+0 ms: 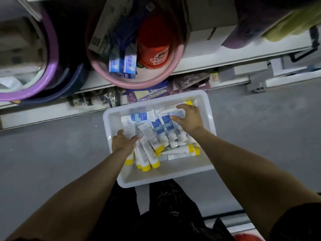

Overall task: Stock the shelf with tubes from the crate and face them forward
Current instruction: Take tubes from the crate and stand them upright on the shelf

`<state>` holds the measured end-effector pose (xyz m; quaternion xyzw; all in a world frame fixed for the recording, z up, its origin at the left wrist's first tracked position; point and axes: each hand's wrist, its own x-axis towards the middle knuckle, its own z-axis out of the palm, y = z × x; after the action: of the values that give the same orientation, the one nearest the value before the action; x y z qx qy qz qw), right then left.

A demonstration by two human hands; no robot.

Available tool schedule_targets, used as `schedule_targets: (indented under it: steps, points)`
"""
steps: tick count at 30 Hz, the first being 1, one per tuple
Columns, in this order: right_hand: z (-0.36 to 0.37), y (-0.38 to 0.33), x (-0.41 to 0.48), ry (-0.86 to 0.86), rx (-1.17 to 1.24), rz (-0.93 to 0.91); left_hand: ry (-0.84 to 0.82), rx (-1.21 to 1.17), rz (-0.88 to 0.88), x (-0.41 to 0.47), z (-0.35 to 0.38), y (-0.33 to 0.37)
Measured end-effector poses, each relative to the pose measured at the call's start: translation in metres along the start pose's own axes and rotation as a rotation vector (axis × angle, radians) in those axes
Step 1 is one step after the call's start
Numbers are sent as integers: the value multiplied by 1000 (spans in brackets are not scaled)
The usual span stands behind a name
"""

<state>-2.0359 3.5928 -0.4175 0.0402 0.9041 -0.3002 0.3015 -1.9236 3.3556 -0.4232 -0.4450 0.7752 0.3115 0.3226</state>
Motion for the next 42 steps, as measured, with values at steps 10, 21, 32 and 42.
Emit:
schedule_targets:
  steps: [10,21,32,42]
  points:
    - [3,9,36,-92,-248,32,35,-49,-63,16,20,-7]
    - [16,1,49,-83,-607,6,63,-8,-87,19,26,-10]
    - [14,7,57,-126,-380,153,-52,-87,-122,18,16,-8]
    - [9,-19,22,-389,-181,345,-346,-734,-374,-17,-11,-22]
